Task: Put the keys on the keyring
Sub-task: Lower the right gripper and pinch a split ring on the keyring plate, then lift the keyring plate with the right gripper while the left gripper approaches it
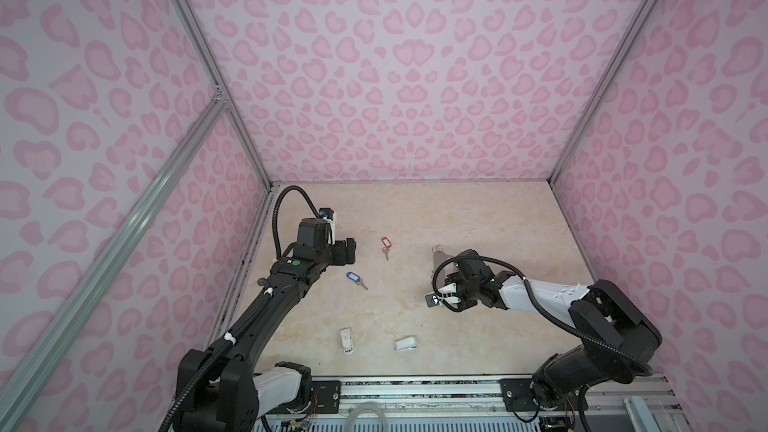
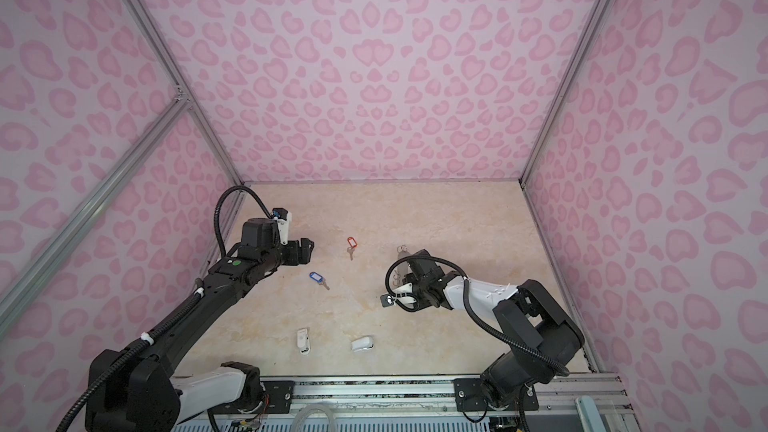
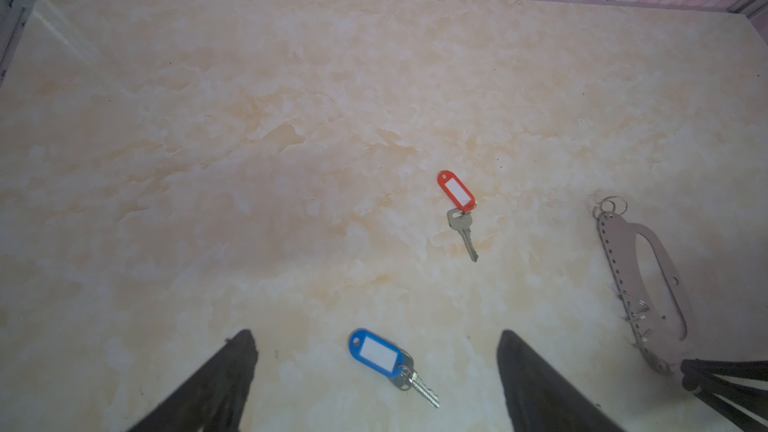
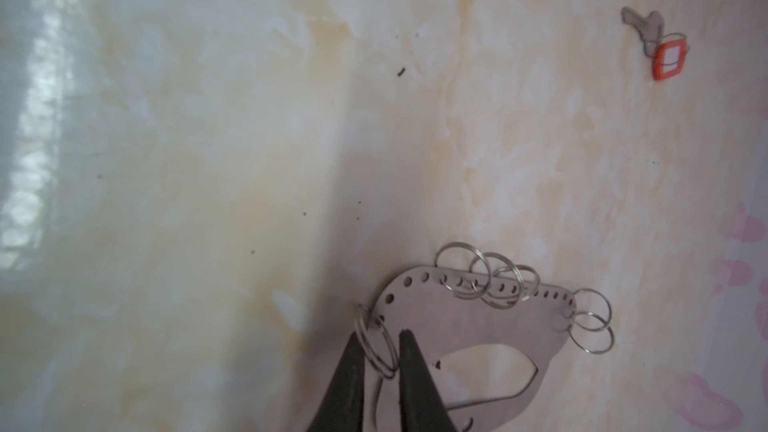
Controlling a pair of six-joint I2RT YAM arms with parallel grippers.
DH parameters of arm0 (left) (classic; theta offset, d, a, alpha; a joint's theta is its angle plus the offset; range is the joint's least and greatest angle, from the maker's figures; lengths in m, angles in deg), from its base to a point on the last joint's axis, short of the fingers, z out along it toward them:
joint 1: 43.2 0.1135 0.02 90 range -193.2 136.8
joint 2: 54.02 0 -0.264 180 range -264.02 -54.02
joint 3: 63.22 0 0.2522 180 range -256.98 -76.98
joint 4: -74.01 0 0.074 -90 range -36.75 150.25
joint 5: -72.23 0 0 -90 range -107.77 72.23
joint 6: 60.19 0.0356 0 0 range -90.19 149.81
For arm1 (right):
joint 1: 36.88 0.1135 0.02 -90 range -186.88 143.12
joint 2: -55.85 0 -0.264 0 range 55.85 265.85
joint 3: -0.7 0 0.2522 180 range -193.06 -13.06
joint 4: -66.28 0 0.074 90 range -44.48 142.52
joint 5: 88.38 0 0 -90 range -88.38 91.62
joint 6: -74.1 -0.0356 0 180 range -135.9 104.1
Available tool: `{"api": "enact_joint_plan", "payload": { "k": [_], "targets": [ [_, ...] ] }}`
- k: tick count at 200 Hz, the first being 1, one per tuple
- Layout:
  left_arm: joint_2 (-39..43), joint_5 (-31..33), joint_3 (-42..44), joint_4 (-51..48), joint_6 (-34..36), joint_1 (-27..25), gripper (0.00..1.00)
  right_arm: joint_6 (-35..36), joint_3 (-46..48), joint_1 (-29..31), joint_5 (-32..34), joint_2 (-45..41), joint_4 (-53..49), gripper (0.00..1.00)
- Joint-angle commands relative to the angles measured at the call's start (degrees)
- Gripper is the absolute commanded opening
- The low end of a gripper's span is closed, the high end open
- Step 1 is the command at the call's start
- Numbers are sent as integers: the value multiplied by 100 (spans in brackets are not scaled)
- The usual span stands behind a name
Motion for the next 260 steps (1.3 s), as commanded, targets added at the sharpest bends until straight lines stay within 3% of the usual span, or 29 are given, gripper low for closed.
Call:
{"api": "enact_joint_plan", "payload": {
  "k": [1,19,57,81,97,107,131,166,193,260],
  "targets": [
    [-29,63,15,127,80,2,92,70,-58,12,-107,-6,-196,8],
    [-43,67,6,133,92,-2,92,114,-95,16,-206,-22,-286,1],
    [-23,-9,-11,166,120,1,92,29,-275,25,-408,-160,-588,0],
    [115,-324,40,344,225,-21,90,-317,-477,-40,-925,-453,-753,0],
    [274,-414,85,543,329,-97,73,-604,-622,-138,-1398,-656,-816,0],
    [379,-553,107,656,555,-163,67,-772,-706,-212,-1655,-751,-854,0],
    [752,-816,332,1088,1173,-449,68,-1115,-922,-473,-2395,-946,-1004,0],
    [1438,-1922,922,1886,2340,-794,65,-1672,-886,-745,-2938,-1281,-649,0],
    [1674,-2523,1113,2152,2708,-1020,61,-2332,-803,-944,-3588,-1534,-139,0],
    [1113,-2710,958,2189,3437,-2019,54,-3043,-569,-1040,-4246,-1776,500,0]
  ]
}}
